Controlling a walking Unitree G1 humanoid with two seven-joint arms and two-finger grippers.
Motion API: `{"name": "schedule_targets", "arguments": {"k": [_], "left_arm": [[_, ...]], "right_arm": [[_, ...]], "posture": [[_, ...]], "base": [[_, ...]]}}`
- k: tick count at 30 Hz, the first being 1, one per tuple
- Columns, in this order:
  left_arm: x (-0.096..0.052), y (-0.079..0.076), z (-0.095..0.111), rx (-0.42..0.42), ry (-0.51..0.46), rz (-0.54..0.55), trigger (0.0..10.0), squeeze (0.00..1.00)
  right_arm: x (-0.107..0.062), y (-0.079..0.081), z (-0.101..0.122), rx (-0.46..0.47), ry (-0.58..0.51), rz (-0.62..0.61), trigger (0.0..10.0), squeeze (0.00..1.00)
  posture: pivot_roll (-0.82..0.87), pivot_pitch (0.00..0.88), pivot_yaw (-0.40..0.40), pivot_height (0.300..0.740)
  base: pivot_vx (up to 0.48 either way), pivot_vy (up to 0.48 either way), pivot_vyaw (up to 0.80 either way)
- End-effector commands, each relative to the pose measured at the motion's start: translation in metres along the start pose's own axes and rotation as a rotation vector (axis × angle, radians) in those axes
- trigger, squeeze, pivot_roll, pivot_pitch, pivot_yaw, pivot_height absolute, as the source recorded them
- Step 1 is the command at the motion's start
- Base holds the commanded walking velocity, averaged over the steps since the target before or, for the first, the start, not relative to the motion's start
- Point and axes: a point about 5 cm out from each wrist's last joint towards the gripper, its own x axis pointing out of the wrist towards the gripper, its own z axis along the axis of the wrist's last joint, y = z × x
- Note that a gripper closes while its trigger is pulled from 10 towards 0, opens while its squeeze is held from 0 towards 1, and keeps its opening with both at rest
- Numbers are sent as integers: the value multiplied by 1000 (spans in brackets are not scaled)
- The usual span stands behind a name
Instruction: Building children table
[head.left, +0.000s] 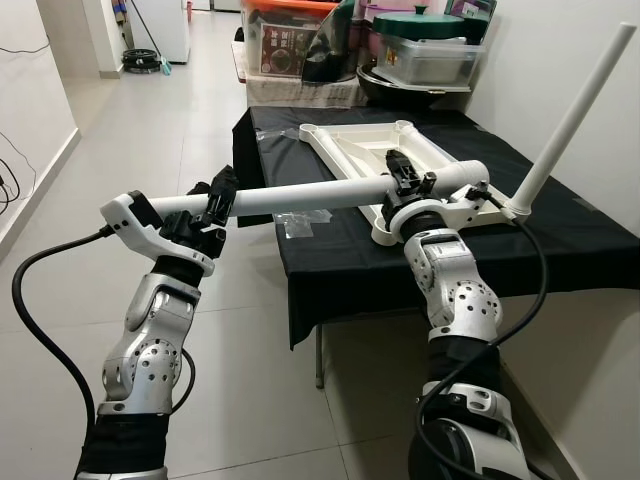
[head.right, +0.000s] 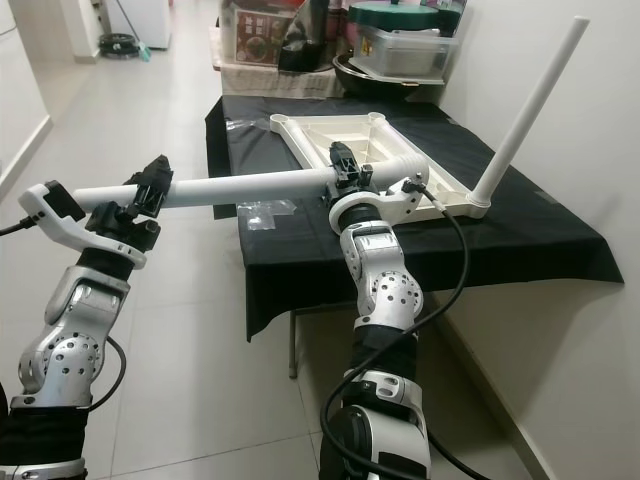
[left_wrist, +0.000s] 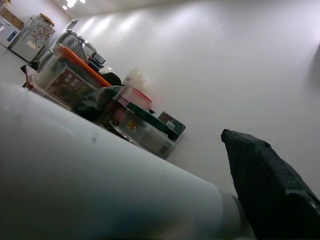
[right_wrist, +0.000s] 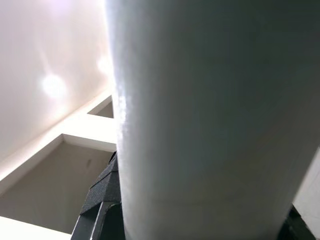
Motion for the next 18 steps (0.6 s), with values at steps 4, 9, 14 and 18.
{"name": "schedule_targets", "arguments": {"k": [4, 9, 14, 18], "left_arm": [[3, -13, -35, 34, 205, -52, 10000, 0], [4, -15, -34, 6, 178, -53, 10000, 0], [3, -16, -30, 0, 137, -63, 0, 0], [1, -15, -25, -2, 93, -63, 0, 0]], "right_arm": [[-2, -2, -51, 14, 128, 1, 0, 0], [-2, -2, -50, 3, 133, 4, 0, 0], [-3, -3, -50, -36, 142, 6, 0, 0], [-3, -2, -50, -51, 150, 15, 0, 0]], "posture": [[-34, 0, -98, 740], [-36, 0, -95, 740], [-36, 0, -97, 740], [-38, 0, -97, 740]], "base": [[0, 0, 0], [0, 0, 0], [0, 0, 0], [0, 0, 0]]}}
